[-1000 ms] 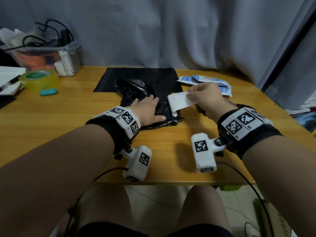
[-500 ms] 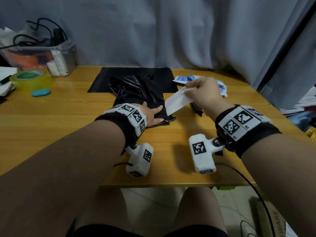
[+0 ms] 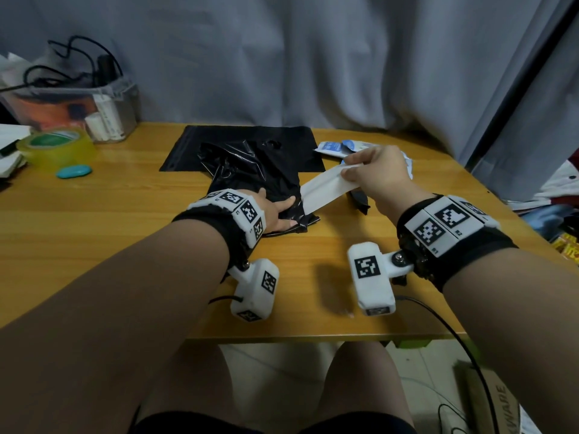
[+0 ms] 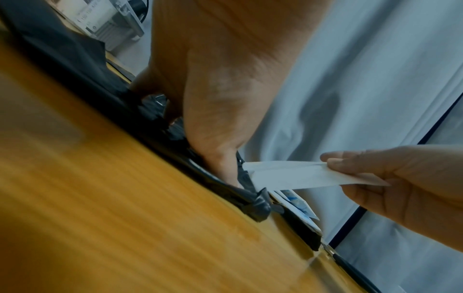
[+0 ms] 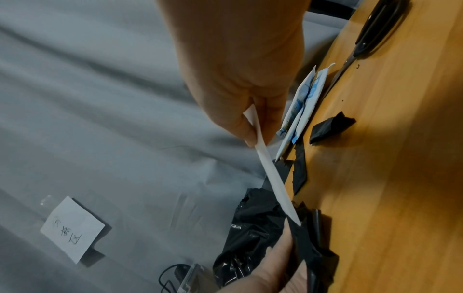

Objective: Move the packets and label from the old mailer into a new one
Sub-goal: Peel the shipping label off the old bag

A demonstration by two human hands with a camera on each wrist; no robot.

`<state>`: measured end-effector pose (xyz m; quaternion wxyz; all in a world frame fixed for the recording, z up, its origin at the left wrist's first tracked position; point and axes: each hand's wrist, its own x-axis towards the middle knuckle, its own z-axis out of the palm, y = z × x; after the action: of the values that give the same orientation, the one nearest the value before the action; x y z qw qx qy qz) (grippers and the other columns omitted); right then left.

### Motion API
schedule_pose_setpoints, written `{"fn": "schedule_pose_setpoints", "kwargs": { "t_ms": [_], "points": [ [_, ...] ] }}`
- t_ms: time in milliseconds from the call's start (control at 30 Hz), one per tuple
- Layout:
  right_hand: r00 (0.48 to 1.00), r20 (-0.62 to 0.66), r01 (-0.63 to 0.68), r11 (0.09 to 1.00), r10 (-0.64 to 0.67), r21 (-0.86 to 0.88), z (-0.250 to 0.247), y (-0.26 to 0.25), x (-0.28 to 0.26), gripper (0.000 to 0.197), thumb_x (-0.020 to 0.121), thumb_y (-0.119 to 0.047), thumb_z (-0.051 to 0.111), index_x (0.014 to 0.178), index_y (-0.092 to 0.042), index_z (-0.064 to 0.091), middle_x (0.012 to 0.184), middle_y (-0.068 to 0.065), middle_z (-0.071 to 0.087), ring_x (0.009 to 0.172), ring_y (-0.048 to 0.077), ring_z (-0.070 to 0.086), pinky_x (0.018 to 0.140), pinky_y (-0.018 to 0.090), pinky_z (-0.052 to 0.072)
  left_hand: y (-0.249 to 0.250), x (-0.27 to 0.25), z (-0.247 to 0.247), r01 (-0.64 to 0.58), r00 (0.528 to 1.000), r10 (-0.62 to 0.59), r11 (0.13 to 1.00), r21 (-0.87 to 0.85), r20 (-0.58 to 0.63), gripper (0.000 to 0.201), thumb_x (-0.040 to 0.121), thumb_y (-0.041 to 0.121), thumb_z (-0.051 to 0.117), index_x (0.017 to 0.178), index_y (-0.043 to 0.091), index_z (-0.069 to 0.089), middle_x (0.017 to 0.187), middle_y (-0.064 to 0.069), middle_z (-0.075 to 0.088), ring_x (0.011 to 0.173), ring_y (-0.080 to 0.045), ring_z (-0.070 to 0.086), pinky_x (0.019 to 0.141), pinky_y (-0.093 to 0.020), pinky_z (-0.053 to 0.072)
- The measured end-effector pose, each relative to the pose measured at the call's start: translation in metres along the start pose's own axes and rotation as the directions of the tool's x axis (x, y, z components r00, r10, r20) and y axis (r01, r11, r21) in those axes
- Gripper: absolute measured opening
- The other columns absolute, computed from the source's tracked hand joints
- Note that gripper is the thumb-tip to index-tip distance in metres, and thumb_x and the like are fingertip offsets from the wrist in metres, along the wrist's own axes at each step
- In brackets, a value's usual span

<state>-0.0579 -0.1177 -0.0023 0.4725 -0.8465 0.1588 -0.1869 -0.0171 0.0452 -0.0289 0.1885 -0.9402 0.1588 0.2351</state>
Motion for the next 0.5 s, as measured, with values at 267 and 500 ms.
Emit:
{"fn": "schedule_pose_setpoints", "kwargs": {
  "t_ms": [267,500],
  "points": [
    [1.0,-0.011,-0.011,1.0,0.011,-0.022,-0.0053,0.0003,-0.0018,0.027,0.085,-0.009,0.066,0.112,-0.011,0.068,0.103,0.004,0.058,0.093,0.018,0.056,0.077,0.026,0.05,-0.0014,0.002,0.0028,-0.008,1.0,0.008,1.0,-0.023,-0.016,0.066,0.092,0.064,0.016,0.143,0.042,-0.019,0.157,-0.012,-0.017,0.143,-0.043,0.007,0.115,-0.054,0.013],
    [0.999,-0.046,0.009,0.999,-0.011,-0.051,-0.0093,0.0023,-0.0033,0.027,0.086,-0.008,0.065,0.112,-0.011,0.068,0.12,0.009,0.06,0.101,0.02,0.057,0.084,0.028,0.05,0.0,0.0045,0.004,-0.007,1.0,0.007,1.0,-0.026,-0.02,0.066,0.092,0.063,0.017,0.143,0.042,-0.02,0.156,-0.013,-0.018,0.142,-0.044,0.007,0.115,-0.054,0.014]
  ]
}}
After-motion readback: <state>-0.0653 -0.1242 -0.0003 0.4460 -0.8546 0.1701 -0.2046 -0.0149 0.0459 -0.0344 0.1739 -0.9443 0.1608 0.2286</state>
